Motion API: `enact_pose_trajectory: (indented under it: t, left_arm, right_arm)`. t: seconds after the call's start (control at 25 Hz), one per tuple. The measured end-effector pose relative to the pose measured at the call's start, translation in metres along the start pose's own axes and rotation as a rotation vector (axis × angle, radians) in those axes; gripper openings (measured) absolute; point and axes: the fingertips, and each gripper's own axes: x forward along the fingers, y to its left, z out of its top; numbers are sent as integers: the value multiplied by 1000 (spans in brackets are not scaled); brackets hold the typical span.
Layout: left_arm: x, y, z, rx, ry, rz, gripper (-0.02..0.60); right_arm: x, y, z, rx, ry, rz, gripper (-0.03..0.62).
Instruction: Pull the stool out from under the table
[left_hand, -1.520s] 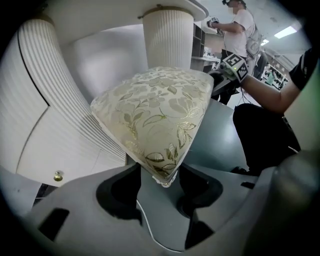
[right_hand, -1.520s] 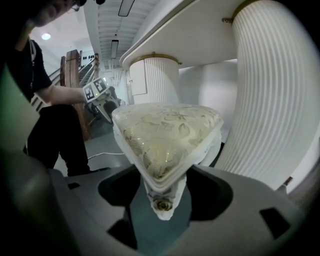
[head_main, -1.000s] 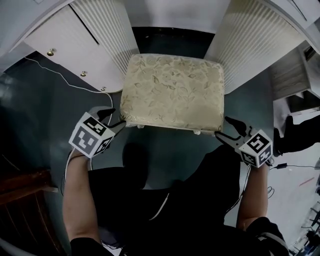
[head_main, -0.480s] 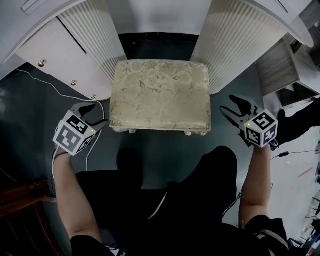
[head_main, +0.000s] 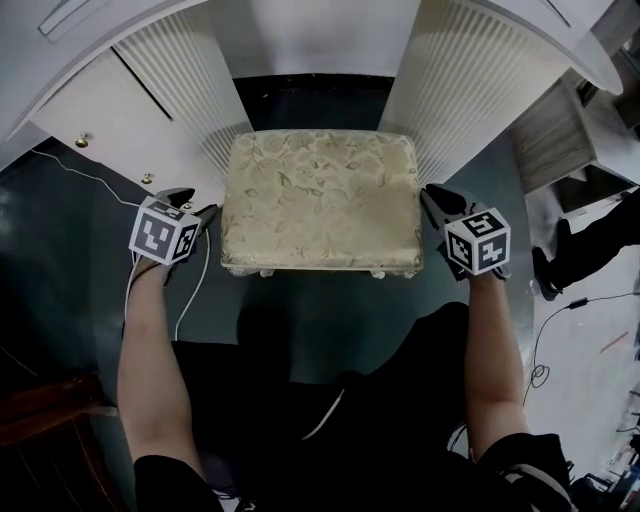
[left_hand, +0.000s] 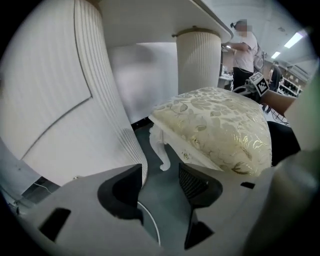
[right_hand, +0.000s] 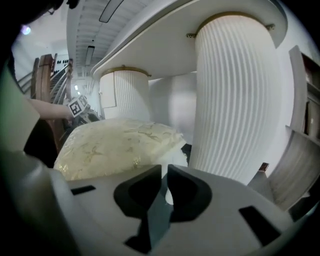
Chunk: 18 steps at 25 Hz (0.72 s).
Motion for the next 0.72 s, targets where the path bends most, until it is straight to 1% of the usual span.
enact_pose_trajectory:
  t: [0.04, 0.12, 0.16, 0.24, 0.28, 0.32, 0.4, 0.48, 0.56, 0.6, 0.64, 0.68, 0.72]
  left_arm:
    - [3, -2, 1, 0, -5, -12, 236]
    - [10, -6, 2, 13, -5, -34, 226]
    - [12, -9, 0, 26, 2, -46, 225]
    - [17, -17, -4, 66, 20, -77, 225]
    - [20, -21, -6, 91, 27, -95, 227]
    - [23, -26, -8, 118, 34, -114, 227]
    - [30, -33, -12, 172, 53, -144, 226]
    - [37, -37, -17, 220, 78, -161, 225]
    - [42, -42, -18, 254, 89, -177, 194]
    - [43, -44, -18, 270, 88, -185, 173]
    - [43, -47, -18, 286, 85, -193, 149]
    - [42, -49, -17, 301, 80, -198, 110]
    - [40, -51, -16, 312, 72, -203, 82]
  right_arm:
    - [2, 1, 0, 15, -2, 10, 11]
    - [5, -2, -4, 57, 10, 33, 6]
    - [5, -5, -8, 80, 23, 50, 22]
    - [0, -7, -18, 104, 58, 106, 128]
    - [-4, -5, -24, 95, 83, 141, 167]
    - [-7, -2, -32, 73, 113, 172, 186]
    - [-8, 7, -47, 5, 169, 217, 187]
    - [-3, 17, -54, -56, 184, 253, 196]
    - [3, 23, -50, -92, 148, 266, 188]
    - [6, 23, -46, -111, 124, 257, 145]
    - [7, 24, -43, -135, 105, 249, 117]
    - [8, 25, -42, -157, 93, 250, 94]
    - [8, 29, -41, -173, 85, 260, 64]
